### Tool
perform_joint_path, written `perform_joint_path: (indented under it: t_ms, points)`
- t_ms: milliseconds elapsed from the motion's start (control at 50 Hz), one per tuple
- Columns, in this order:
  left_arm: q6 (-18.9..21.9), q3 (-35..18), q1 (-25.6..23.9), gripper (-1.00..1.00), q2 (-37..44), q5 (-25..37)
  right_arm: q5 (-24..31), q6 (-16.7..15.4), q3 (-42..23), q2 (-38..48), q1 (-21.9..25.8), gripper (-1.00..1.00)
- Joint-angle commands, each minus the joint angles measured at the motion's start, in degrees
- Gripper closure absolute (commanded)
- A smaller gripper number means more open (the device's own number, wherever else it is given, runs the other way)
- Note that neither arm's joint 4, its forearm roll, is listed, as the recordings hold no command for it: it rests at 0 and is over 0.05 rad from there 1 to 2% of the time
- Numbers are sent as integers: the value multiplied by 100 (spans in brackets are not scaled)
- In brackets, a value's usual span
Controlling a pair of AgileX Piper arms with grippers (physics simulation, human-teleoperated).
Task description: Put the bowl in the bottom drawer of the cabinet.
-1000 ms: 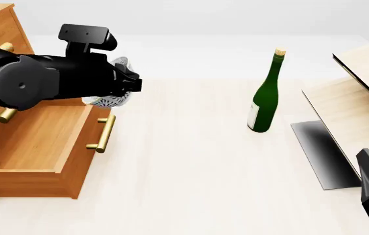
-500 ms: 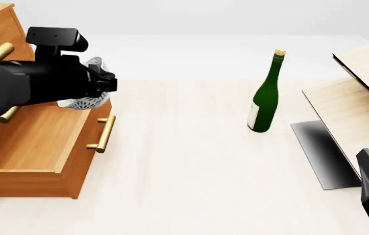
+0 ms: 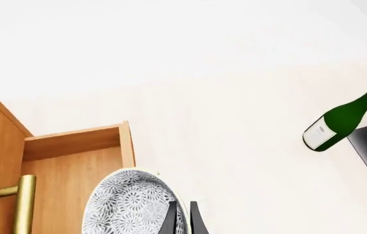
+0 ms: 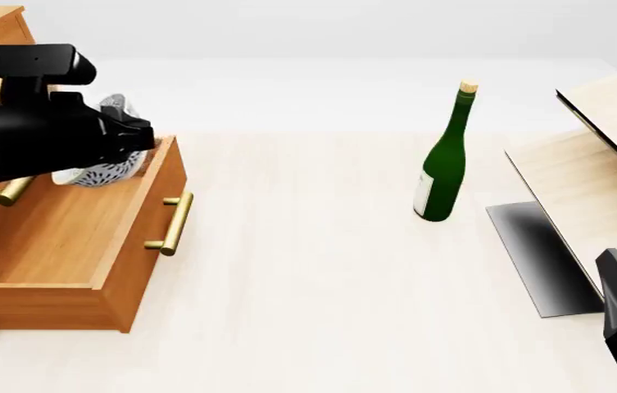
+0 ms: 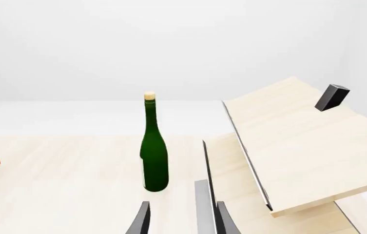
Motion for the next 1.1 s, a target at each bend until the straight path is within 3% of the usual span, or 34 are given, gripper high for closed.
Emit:
perform_joint_path:
  t_ms: [20,180,200,240,320,380,400,460,500,560,1100]
  points:
    - [-12,237,246,100,-126,-167,0,0,0,-1,0,-100]
    - [-6,471,367,100,-93,-358,0,0,0,0,-1,-100]
    - [36,222,414,100,-163,-24,0,-1,0,0,0,-100]
    - [37,506,459,100,-108,-357,0,-1,0,0,-1,-100]
    - [37,245,490,100,-152,-24,0,0,0,0,-1,-100]
    - [50,551,521,100,-85,-375,0,-1,0,1,0,-100]
    - [61,322,551,100,-180,-54,0,0,0,0,0,-100]
    - [63,320,579,100,-184,-27,0,0,0,0,0,-100]
    - [61,608,582,100,-61,-386,0,-1,0,0,0,-100]
    - [20,483,611,100,-136,-153,0,1,0,0,0,-100]
    - [31,749,771,100,336,-551,0,1,0,0,0,-100]
